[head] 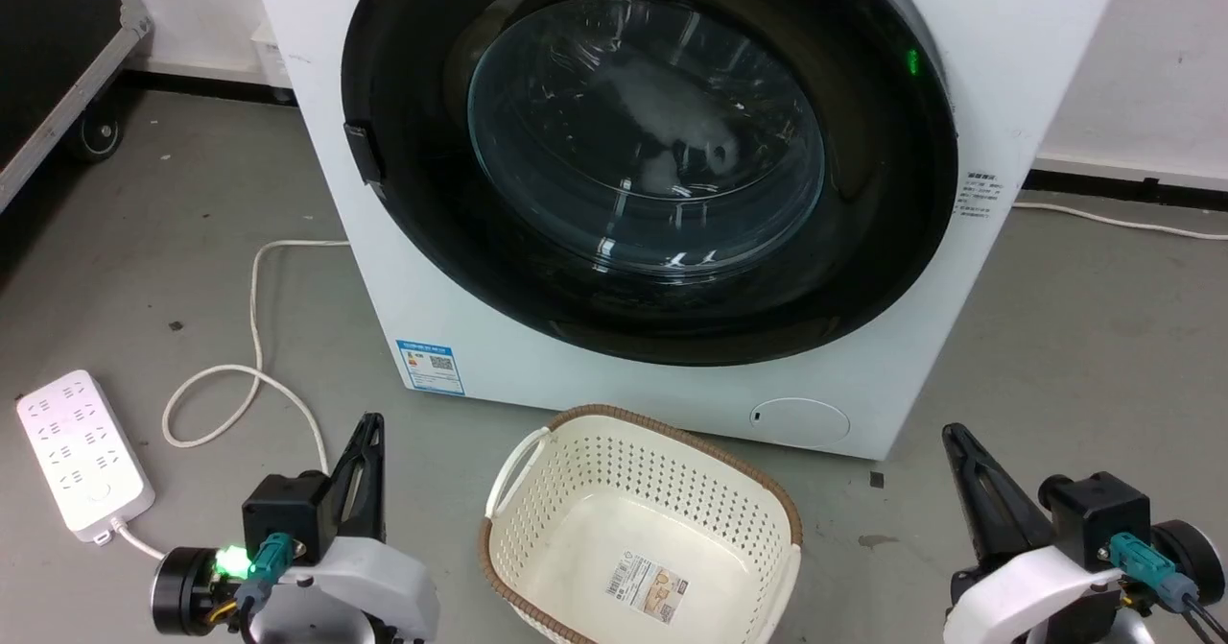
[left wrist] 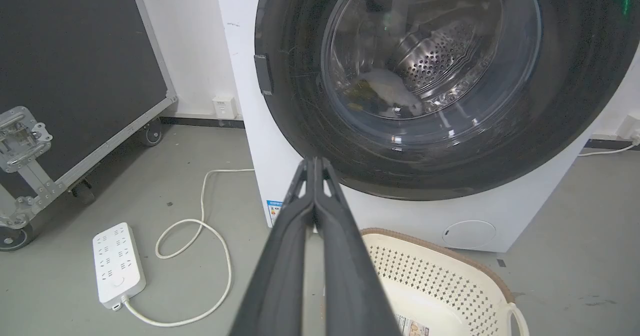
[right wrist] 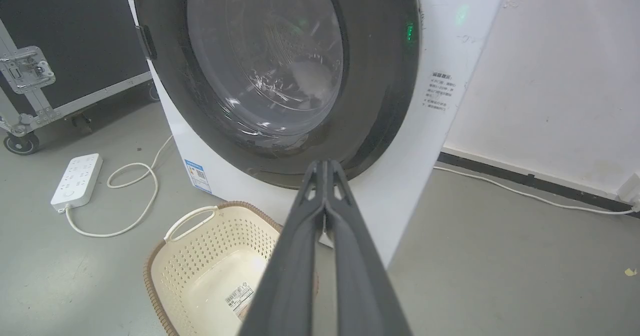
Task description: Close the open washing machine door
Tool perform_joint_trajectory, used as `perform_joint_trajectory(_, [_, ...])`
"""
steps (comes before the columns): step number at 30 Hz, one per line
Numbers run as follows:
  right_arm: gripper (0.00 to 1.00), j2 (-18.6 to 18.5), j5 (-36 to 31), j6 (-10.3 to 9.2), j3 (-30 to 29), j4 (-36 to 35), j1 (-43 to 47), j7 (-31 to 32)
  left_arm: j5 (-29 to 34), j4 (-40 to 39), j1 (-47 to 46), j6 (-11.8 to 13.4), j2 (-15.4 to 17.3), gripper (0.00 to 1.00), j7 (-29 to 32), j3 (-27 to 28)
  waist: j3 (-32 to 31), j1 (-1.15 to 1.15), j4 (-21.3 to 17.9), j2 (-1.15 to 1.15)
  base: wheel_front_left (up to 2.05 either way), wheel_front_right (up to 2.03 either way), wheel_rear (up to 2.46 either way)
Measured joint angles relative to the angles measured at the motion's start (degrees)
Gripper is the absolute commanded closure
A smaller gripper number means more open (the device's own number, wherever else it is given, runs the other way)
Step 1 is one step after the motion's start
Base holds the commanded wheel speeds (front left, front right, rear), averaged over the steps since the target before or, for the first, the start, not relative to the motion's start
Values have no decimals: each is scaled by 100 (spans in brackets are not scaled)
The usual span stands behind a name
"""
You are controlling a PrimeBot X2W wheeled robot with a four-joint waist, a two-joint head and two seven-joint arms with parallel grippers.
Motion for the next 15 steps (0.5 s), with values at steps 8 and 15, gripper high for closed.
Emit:
perform_joint_trajectory(8, [100, 0, -7, -1, 51, -32, 0, 52, 118, -80, 77, 0, -48, 100, 58, 55, 7, -1, 22, 0, 0, 0, 0])
perform_joint_trajectory(15, [100, 0, -8, 0, 91, -68, 0, 96, 256, -146, 102, 0, -123, 100, 103, 99, 13, 0, 42, 0, 0, 0, 0])
